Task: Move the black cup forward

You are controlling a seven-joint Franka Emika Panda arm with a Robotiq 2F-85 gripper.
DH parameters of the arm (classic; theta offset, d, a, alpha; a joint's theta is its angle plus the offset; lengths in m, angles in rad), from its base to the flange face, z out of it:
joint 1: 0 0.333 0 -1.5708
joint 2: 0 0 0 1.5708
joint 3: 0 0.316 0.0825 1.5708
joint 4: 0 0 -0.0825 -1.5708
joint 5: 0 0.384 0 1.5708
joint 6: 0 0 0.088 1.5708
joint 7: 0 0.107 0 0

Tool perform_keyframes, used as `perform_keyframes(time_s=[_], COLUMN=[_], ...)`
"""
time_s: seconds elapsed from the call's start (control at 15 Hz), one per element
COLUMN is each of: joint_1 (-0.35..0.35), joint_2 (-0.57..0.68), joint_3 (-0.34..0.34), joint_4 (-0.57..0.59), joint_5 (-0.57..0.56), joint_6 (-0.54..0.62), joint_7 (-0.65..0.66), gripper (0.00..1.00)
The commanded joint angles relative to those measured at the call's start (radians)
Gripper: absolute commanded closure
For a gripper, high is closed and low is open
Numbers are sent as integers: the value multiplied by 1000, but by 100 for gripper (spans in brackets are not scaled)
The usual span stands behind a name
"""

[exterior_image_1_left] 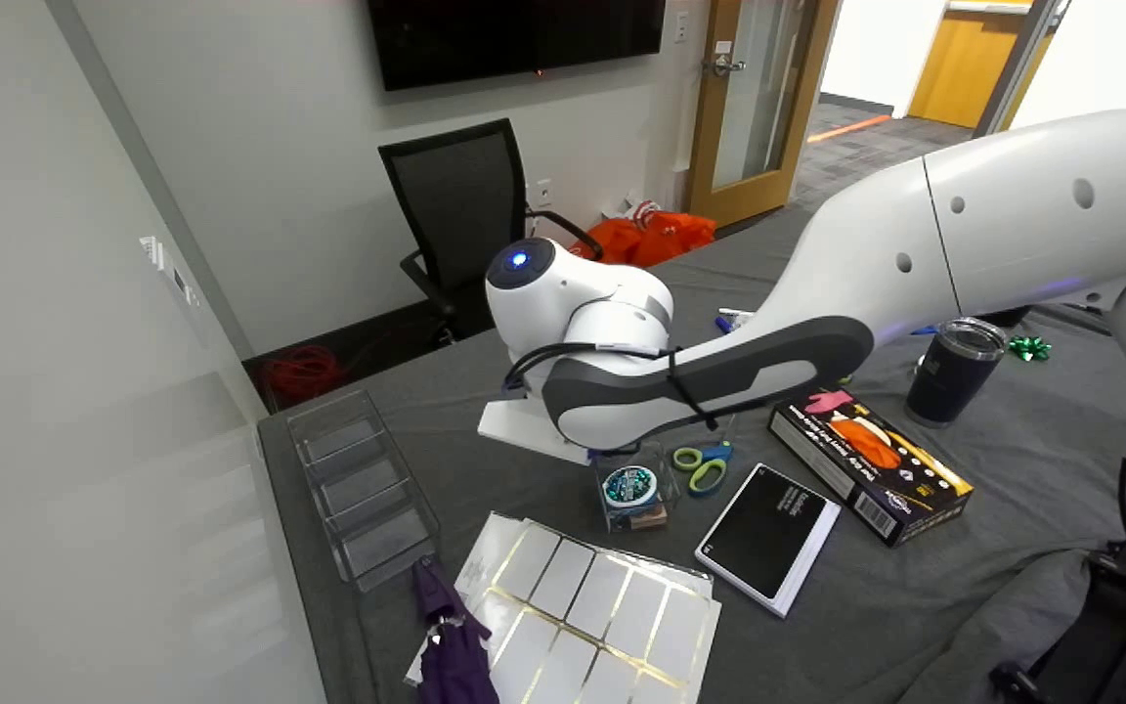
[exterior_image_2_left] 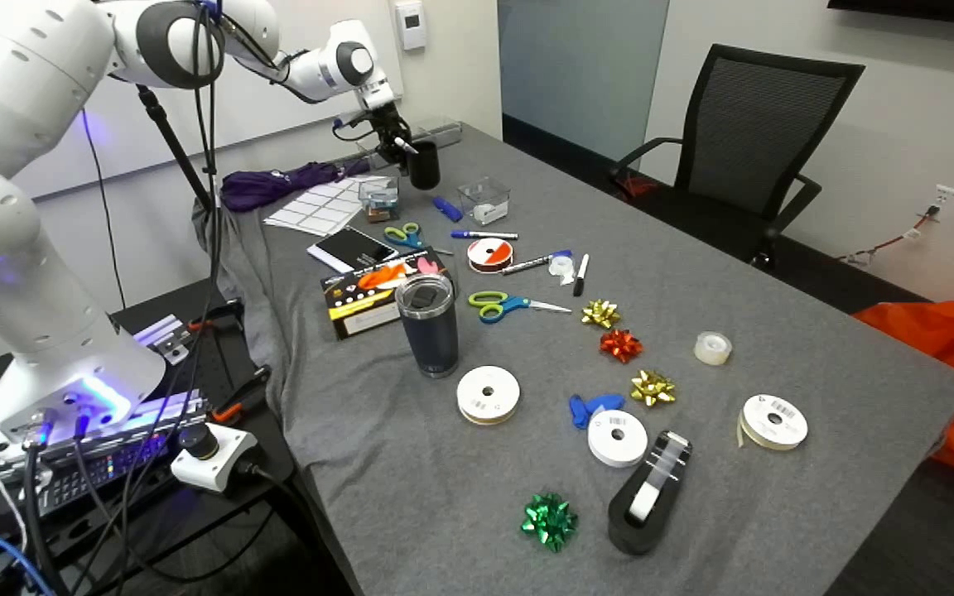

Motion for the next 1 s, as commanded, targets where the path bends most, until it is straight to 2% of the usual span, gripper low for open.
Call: perform_keyframes(time_s=[0.0,0.53,0.93], joint_1=[11,7,-2], joint_2=[25,40,44], joint_3=[-5,-5,9], joint_4=[44,17,22], joint_5=[-39,-186,-195], joint_6=[-12,34,39], joint_7=[-70,-388,-525], gripper=[95,95,95])
